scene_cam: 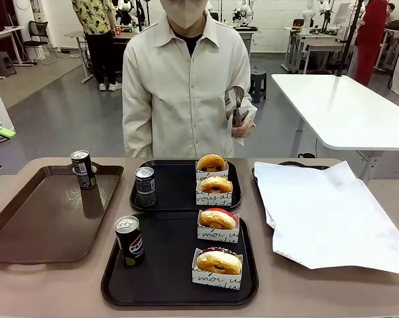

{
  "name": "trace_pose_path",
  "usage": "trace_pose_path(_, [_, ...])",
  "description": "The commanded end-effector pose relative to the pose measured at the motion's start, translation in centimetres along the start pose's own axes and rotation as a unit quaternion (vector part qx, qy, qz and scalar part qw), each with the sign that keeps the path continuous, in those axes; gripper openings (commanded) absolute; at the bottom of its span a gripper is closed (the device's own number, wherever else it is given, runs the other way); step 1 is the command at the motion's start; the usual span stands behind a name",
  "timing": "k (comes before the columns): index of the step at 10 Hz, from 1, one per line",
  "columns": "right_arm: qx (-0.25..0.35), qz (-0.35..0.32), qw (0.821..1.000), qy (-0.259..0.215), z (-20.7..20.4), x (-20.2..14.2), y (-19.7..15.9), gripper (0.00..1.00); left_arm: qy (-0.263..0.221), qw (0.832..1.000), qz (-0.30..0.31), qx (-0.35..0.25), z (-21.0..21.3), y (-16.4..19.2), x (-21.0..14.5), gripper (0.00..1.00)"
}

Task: Set up donuts and drinks on trays.
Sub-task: Pick up one Pepsi coke from the Handle tray and place it on the Flat Tray without a Pepsi coke.

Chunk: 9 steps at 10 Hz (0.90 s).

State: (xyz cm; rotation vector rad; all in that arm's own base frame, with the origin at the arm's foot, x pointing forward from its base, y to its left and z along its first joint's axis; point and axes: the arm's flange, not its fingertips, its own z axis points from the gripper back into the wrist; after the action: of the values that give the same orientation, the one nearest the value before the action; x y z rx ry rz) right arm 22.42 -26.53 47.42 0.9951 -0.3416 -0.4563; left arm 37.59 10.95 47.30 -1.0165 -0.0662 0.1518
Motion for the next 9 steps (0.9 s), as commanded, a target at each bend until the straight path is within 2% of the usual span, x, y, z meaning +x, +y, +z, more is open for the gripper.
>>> trace_pose_path(1, [0.008,0.005,1.000,-0.001,-0.1,0.1,-0.1,1.00,-0.016,0.996,-0.022,-0.082,1.6,3.7,0.0,1.00])
trace_pose_path(3, [0.008,0.005,1.000,-0.001,-0.1,0.1,-0.1,1.00,-0.025,0.993,-0.036,-0.108,3.5,5.4,1.0,1.00])
trace_pose_path(5, [0.008,0.005,1.000,-0.001,-0.1,0.1,-0.1,1.00,-0.026,0.992,-0.056,-0.110,5.0,7.8,-0.3,1.00])
trace_pose_path(6, [0.008,0.005,1.000,-0.001,-0.1,0.1,-0.1,1.00,-0.021,0.992,-0.053,-0.115,5.2,8.1,0.5,1.00])
trace_pose_path(8, [0.008,0.005,1.000,-0.001,-0.1,0.1,-0.1,1.00,-0.020,0.995,-0.047,-0.090,5.0,8.5,-0.4,1.00])
trace_pose_path(9, [0.008,0.005,1.000,-0.001,-0.1,0.1,-0.1,1.00,-0.030,0.993,-0.041,-0.111,5.0,8.1,0.0,1.00])
